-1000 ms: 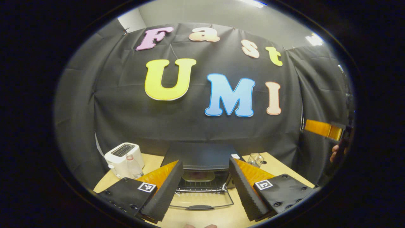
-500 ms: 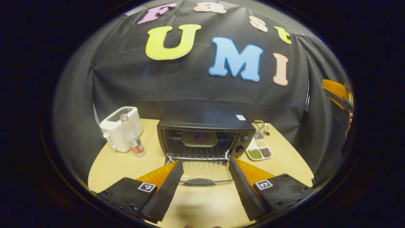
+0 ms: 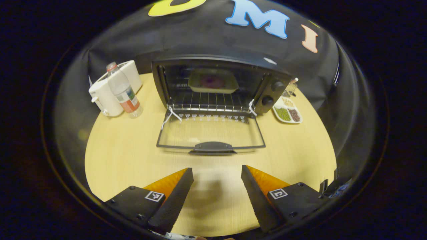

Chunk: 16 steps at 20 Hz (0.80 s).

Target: Open the electric oven with the left hand, put the food in, and close the electric oven.

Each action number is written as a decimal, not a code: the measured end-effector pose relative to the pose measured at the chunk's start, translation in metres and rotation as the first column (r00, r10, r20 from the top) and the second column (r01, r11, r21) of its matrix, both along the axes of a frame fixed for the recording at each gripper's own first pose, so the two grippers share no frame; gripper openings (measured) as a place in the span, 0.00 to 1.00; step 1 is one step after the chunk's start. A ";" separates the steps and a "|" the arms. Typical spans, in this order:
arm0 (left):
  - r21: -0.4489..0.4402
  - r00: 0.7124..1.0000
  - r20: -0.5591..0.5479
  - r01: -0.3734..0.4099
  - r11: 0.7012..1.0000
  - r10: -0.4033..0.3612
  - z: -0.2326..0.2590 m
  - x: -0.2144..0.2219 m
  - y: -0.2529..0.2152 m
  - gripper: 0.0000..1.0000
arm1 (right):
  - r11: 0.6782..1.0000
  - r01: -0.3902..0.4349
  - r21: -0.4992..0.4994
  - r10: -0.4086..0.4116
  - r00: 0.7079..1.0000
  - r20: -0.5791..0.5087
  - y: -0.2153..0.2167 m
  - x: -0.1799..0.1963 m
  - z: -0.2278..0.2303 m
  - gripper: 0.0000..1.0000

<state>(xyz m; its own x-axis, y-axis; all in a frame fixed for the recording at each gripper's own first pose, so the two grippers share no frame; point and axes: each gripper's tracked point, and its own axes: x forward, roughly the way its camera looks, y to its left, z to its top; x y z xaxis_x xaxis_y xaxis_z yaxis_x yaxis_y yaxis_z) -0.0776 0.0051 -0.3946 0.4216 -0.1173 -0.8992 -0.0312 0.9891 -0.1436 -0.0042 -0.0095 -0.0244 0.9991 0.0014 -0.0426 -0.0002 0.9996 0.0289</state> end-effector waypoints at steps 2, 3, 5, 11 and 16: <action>-0.001 0.998 -0.062 0.000 1.000 0.000 -0.019 -0.003 -0.001 1.00 | 1.000 0.013 0.000 -0.013 1.000 -0.010 -0.004 0.000 -0.004 0.90; 0.003 0.997 -0.077 0.002 1.000 -0.002 -0.025 0.000 -0.001 0.99 | 1.000 0.023 -0.004 -0.023 1.000 -0.014 -0.007 0.000 -0.006 0.90; 0.003 0.995 -0.095 0.009 1.000 -0.009 -0.036 0.007 -0.001 1.00 | 0.999 0.039 -0.010 -0.039 0.999 -0.025 -0.013 -0.001 -0.010 0.89; -0.013 0.984 -0.176 0.018 1.000 -0.020 -0.065 0.020 -0.004 0.99 | 0.997 0.076 -0.017 -0.076 0.996 -0.048 -0.023 -0.003 -0.017 0.90; -0.011 0.980 -0.195 0.033 0.999 -0.034 -0.079 0.032 -0.007 0.99 | 0.996 0.088 -0.031 -0.090 0.995 -0.052 -0.024 -0.002 -0.018 0.90</action>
<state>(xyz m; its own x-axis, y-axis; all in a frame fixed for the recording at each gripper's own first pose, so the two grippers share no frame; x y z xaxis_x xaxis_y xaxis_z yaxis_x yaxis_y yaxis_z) -0.0452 -0.0020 -0.4739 0.2339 -0.1354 -0.9628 -0.0262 0.9890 -0.1454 -0.0063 -0.0336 -0.0423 0.9915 -0.0895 -0.0946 0.0898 0.9960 -0.0016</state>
